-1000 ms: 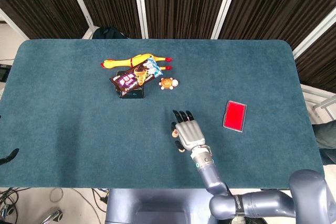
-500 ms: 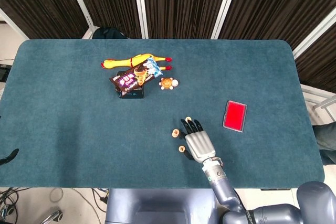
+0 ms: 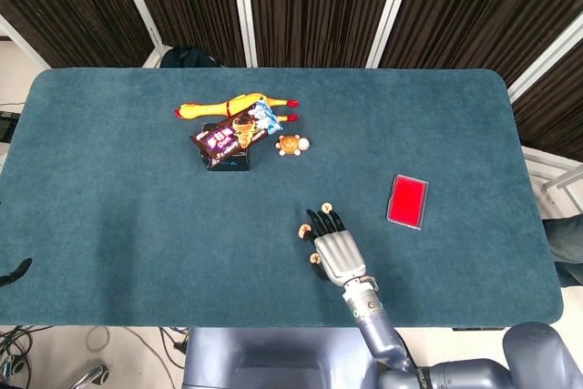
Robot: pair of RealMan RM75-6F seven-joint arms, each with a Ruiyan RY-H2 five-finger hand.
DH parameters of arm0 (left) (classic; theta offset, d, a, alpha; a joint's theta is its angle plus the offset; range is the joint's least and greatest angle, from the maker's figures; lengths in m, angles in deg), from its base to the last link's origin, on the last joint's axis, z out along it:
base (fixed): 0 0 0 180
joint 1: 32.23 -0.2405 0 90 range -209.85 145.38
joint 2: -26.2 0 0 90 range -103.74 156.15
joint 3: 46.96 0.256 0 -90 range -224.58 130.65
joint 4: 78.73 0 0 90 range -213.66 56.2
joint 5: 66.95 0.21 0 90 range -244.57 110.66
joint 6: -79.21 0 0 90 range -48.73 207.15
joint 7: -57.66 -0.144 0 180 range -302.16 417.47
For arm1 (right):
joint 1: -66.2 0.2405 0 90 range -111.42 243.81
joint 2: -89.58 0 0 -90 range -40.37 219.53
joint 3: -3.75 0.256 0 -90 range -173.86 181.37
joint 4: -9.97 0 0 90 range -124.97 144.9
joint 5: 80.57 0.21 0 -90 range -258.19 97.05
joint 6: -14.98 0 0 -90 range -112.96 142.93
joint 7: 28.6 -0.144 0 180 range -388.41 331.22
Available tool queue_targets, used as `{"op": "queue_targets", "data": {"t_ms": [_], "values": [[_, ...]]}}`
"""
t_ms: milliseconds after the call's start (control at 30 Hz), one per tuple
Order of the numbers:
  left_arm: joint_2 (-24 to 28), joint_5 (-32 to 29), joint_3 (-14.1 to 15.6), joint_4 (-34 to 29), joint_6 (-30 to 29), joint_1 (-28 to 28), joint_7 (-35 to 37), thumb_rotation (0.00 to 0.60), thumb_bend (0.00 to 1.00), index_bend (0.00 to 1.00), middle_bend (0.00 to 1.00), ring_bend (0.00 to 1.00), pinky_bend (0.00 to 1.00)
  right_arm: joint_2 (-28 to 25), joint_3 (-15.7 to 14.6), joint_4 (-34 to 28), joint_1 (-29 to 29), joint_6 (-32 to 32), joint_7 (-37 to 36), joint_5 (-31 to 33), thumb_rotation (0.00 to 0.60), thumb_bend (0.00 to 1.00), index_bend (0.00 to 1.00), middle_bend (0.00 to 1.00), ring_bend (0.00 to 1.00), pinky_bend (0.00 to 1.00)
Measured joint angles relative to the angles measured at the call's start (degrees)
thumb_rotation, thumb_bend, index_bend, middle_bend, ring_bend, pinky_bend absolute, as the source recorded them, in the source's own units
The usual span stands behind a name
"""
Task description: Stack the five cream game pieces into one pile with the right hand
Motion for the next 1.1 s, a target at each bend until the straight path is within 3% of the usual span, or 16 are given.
{"op": "queue_targets", "data": {"t_ms": [633,1100], "values": [[0.0,-0.1,-0.1,0.1,-0.2,-0.1,0.3,0.6,0.16,0.15,0.0,0.0,0.07,2.9,1.4,5.2,-2.1,-2.6,0.4,0.2,0.6,0.38,0.45,0.0,0.0,0.0],[0.0,-0.1,-0.1,0.1,-0.2,-0.1,0.2,0.6,0.16,0.15,0.0,0.0,0.07,2.5,1.7,5.0,-3.2,-3.7,0.7,-0.7,0.6,0.38,0.47,0.0,0.0,0.0]]}}
